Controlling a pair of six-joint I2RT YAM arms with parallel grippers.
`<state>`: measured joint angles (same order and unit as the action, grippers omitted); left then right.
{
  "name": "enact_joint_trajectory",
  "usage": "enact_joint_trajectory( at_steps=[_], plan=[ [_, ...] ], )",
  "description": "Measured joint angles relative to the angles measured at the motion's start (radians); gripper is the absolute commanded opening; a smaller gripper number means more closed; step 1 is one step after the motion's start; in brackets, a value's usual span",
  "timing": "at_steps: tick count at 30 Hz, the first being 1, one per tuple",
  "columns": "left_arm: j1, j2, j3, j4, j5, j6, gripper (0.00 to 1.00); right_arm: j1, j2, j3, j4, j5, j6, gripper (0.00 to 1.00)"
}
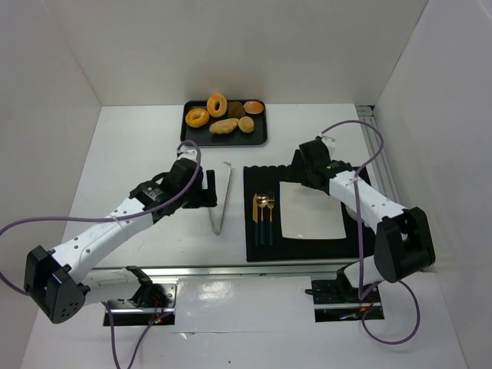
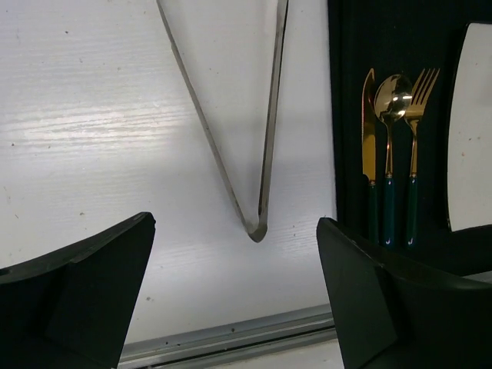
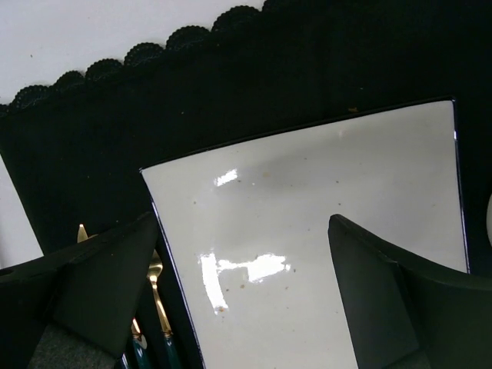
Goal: Place the bread
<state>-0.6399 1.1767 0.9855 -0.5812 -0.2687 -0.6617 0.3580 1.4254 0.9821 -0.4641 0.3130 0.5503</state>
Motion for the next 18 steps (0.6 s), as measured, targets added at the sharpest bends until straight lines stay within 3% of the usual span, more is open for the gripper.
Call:
enact_joint_trajectory(
  at_steps=[5,11,18],
  plan=[
    [-0.004,-0.015,-0.006,-0.022,-0.031,-0.055,0.96,0.035,0.027,0.002,0.008,0.028,0.002,0.99],
    [-0.033,0.006,-0.012,-0.043,-0.084,-0.124,0.99,0.052,0.047,0.007,0.008,0.04,0.002,0.99],
    [-0.131,0.202,-0.02,-0.05,-0.12,-0.202,0.99,0.058,-0.017,-0.024,0.013,0.043,0.002,0.99]
  ],
)
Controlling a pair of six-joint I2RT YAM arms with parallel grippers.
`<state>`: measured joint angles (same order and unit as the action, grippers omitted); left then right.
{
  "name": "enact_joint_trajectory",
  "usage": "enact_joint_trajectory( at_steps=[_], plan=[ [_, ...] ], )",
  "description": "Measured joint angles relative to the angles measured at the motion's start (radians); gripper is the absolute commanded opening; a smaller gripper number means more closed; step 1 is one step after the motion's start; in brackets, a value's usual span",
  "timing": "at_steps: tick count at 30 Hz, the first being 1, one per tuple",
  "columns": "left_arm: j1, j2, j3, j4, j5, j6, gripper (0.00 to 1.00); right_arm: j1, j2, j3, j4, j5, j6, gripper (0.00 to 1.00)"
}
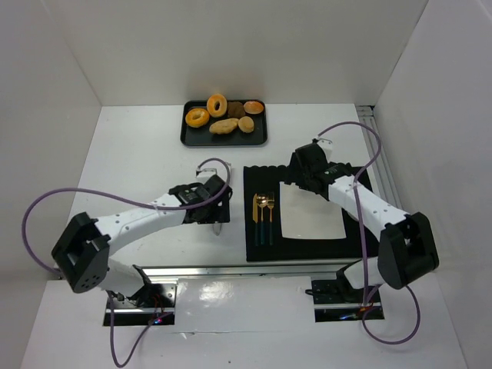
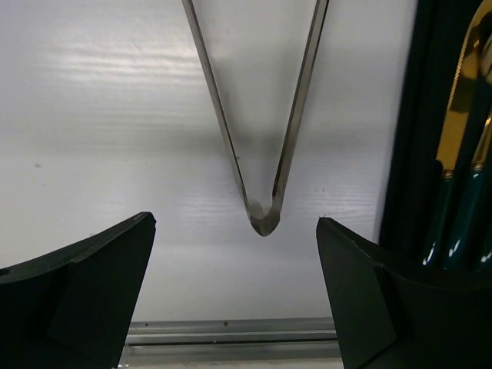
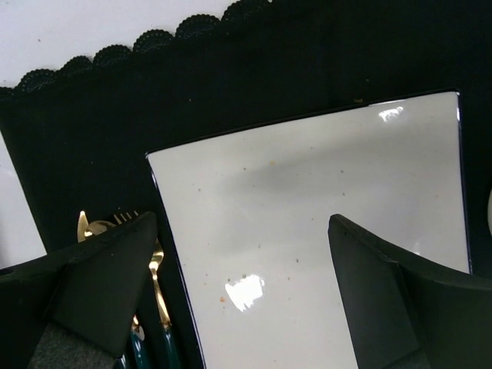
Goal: Place the bread
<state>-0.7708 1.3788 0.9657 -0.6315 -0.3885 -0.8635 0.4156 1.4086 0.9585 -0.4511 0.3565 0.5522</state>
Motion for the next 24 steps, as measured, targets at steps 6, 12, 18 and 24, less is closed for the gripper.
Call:
enact_joint_trajectory(
  at_steps=[6,12,18,24],
  plan=[
    [-0.052,0.13,-0.01,0.027,0.002,-0.08,0.99,0.006,-0.062,-0.019,0.002,0.003,0.0,0.99],
    [0.0,0.269,-0.012,0.133,0.026,-0.084,0.98,0.008,-0.081,-0.028,0.002,0.003,0.0,0.99],
    [0.075,0.353,0.065,0.214,0.028,-0.051,0.97,0.008,-0.101,-0.051,0.002,0.002,0.0,0.99],
    [0.119,0.4,0.111,0.267,0.028,-0.013,0.9,0.008,-0.106,-0.068,0.002,0.002,0.001,0.99]
  ],
)
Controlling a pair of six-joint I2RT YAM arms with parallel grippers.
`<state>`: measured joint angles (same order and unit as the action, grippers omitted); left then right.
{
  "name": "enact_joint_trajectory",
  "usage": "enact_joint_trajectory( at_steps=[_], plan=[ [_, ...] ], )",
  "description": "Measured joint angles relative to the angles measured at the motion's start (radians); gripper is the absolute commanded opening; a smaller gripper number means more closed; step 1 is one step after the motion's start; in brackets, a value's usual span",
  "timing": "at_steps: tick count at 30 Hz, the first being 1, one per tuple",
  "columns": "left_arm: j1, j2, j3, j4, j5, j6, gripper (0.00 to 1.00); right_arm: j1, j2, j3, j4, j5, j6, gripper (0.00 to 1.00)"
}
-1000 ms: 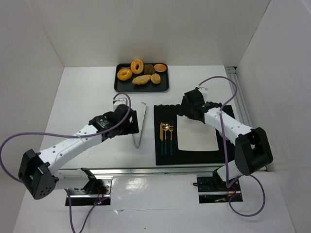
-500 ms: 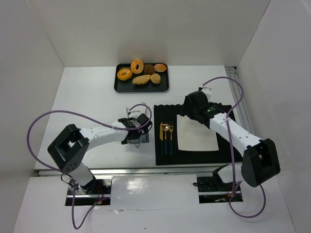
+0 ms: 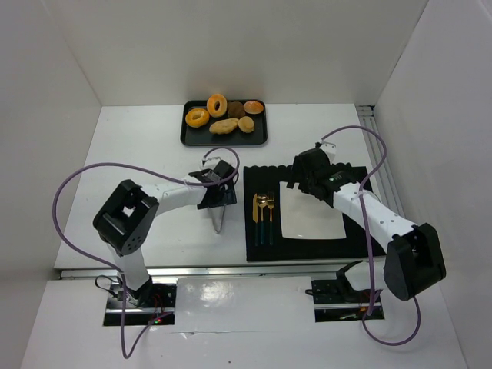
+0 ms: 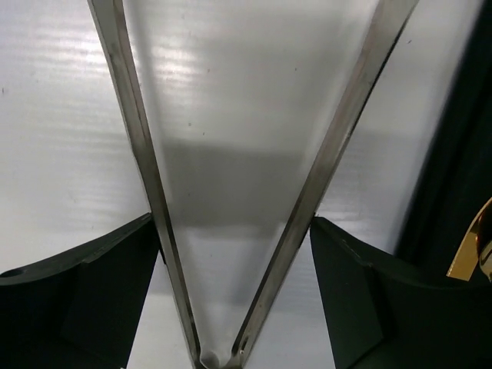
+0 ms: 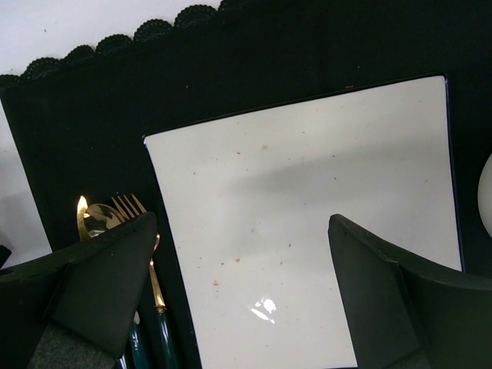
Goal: Place the bread
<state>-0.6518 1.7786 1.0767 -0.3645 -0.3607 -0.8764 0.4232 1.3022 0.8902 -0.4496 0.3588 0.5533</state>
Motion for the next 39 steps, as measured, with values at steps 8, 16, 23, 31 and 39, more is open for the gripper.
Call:
enact_joint_trajectory(
  at_steps=[8,16,23,31,39],
  plan=[
    [0.007,0.015,0.018,0.019,-0.014,0.019,0.46,0.008,-0.001,-0.003,0.0,-0.004,0.003,0.99],
    [0.067,-0.126,0.146,-0.19,-0.013,0.146,0.4,0.009,-0.011,-0.003,0.0,0.005,0.003,0.99],
    [0.257,-0.143,0.46,-0.298,0.052,0.275,0.4,0.009,-0.011,-0.003,0.0,0.008,0.007,0.99],
    [0.354,0.1,0.832,-0.356,0.164,0.339,0.4,0.009,-0.011,0.0,0.001,0.004,0.007,0.99],
    [0.385,0.357,1.062,-0.363,0.222,0.35,0.46,0.009,0.004,0.002,0.001,-0.004,0.014,0.99]
  ],
)
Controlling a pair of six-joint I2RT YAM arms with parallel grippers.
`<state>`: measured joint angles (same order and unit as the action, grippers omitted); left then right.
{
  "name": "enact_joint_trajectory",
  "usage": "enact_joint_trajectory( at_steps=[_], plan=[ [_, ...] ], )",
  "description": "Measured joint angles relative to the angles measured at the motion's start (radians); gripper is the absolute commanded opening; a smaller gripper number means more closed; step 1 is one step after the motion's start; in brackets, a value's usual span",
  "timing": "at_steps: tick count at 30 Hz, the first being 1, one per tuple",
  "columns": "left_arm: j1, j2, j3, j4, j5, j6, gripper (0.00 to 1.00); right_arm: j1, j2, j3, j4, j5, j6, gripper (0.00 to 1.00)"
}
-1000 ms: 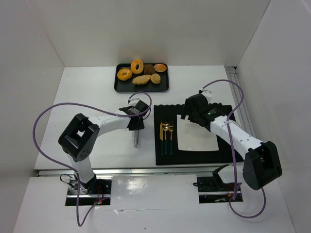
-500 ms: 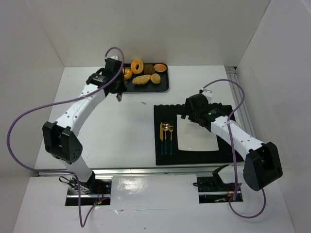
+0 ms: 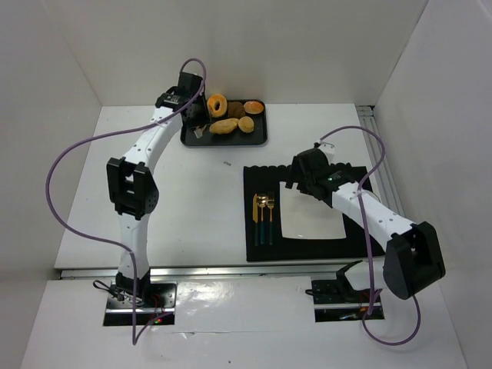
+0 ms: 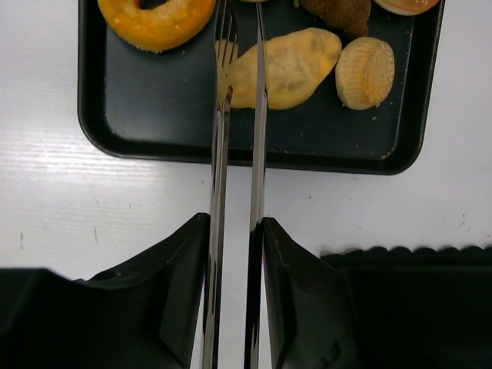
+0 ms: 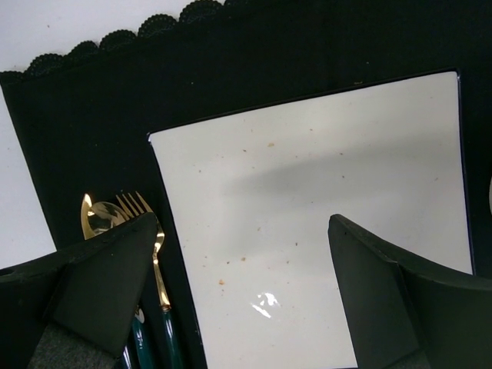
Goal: Place the bread
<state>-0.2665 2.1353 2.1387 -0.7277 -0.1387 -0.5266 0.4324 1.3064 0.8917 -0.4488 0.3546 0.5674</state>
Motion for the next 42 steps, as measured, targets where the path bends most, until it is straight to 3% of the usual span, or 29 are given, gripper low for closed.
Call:
enact_joint_trajectory(
  at_steps=[8,18,42],
  plan=[
    [0.022,0.123,0.139,0.076,0.002,0.046,0.53,0.0,0.052,0.021,0.0,-0.005,0.005,0.99],
    [0.067,0.278,0.248,0.137,0.009,0.135,0.54,0.0,0.075,0.043,-0.005,-0.023,0.005,0.99],
    [0.062,0.33,0.309,0.181,0.043,0.263,0.58,0.0,0.131,0.059,-0.01,-0.035,0.008,0.99]
  ],
)
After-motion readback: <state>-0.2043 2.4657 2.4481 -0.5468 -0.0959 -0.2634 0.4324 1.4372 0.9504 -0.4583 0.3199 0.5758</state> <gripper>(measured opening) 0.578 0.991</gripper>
